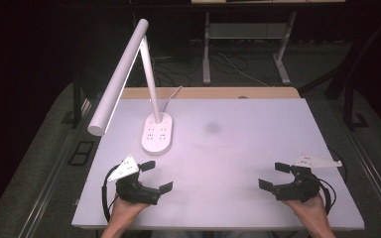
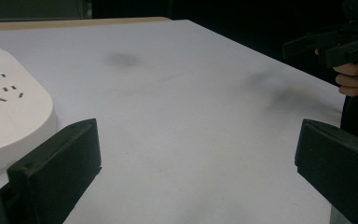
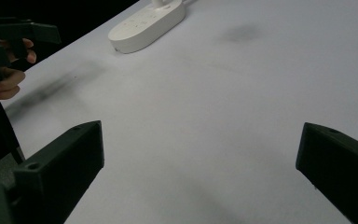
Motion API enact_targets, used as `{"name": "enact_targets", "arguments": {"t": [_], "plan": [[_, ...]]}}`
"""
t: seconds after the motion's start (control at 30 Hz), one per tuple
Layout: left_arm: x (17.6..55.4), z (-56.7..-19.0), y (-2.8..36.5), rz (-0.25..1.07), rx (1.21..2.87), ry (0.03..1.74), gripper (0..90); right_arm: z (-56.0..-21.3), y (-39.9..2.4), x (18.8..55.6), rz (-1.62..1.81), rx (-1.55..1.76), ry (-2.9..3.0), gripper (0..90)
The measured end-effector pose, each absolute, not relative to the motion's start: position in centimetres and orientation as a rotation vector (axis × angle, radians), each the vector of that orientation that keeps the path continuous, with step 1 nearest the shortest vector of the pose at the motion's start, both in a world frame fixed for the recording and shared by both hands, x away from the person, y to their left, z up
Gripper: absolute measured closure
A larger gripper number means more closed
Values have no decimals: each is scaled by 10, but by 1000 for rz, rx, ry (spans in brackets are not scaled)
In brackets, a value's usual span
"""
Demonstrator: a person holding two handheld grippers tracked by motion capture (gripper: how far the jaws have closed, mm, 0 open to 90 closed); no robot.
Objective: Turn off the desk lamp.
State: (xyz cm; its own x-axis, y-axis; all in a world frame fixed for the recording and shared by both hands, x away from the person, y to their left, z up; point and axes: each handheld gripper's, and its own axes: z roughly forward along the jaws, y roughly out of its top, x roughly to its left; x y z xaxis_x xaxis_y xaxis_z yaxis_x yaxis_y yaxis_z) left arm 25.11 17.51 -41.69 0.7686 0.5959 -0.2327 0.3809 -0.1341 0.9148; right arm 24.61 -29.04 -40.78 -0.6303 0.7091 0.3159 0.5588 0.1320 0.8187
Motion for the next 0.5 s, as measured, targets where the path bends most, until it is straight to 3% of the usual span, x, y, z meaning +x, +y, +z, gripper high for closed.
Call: {"name": "enact_targets", "arguments": {"t": [0.5], "plan": [[253, -418, 175, 201, 1756, 765, 0, -407, -293, 244, 1520, 1295, 2247, 8]]}}
